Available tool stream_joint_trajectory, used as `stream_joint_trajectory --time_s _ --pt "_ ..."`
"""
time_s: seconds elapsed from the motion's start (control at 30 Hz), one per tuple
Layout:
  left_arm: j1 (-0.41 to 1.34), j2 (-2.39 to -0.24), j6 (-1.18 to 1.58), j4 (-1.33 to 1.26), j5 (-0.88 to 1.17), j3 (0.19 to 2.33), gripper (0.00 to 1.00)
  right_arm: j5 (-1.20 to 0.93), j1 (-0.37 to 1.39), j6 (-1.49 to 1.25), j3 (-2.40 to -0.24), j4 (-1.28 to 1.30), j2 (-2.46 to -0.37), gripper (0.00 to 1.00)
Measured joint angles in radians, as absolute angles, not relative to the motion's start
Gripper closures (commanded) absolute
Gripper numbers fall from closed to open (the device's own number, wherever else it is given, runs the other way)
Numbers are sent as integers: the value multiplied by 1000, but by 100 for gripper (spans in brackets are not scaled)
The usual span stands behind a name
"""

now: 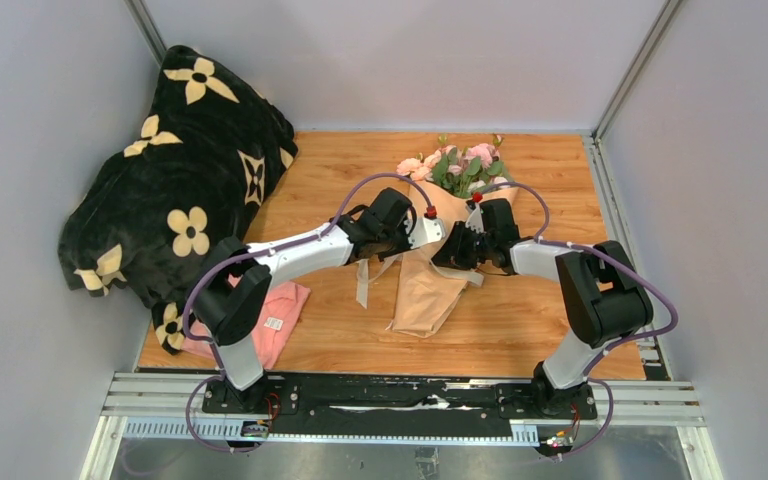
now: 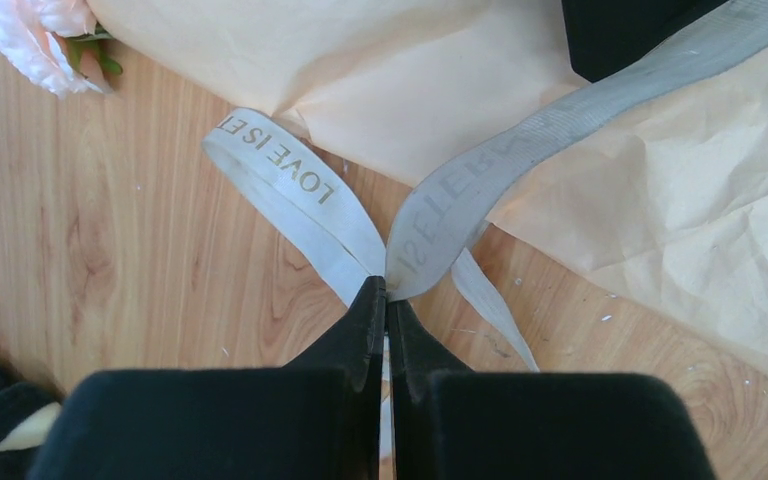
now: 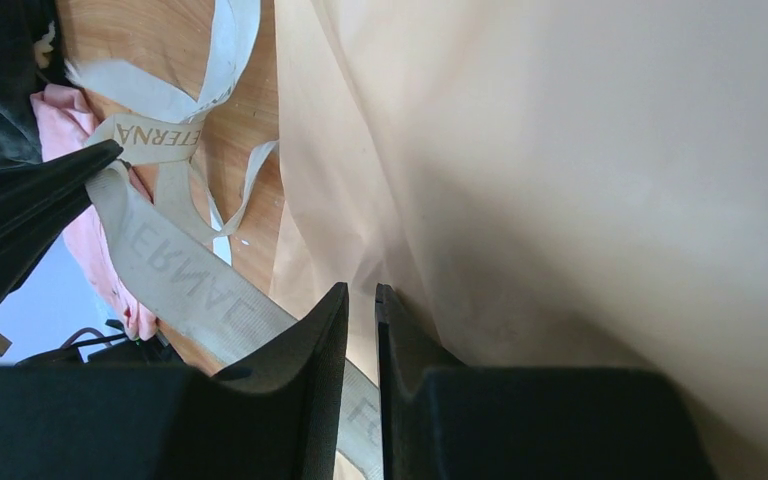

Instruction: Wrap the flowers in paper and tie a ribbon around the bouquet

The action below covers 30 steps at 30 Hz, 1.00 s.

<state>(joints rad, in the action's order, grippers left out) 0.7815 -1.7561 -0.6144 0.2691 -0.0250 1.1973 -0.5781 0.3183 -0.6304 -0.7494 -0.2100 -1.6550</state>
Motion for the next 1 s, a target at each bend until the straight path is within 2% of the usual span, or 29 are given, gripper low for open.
stream_joint_trajectory --time_s 0.07,0.17,0.5,0.67,0.83,1.0 --pt "781 -1757 -614 270 -33 1198 99 -579 318 -630 -749 -212 -1659 80" --pt "779 -1776 -620 274 -71 1207 84 -581 318 -630 -749 -215 -1667 80" --pt "719 -1947 -637 330 -140 1264 56 -585 318 -630 -750 -218 -1670 80" --pt "719 -1948 -645 315 -171 1264 52 -588 318 -630 -750 -220 -1674 80" --pt "709 -1947 -650 300 -192 1264 34 -597 318 -630 -750 -223 -1675 80" --pt "667 -1947 -616 310 -136 1282 34 -601 318 -630 -750 -224 -1675 80"
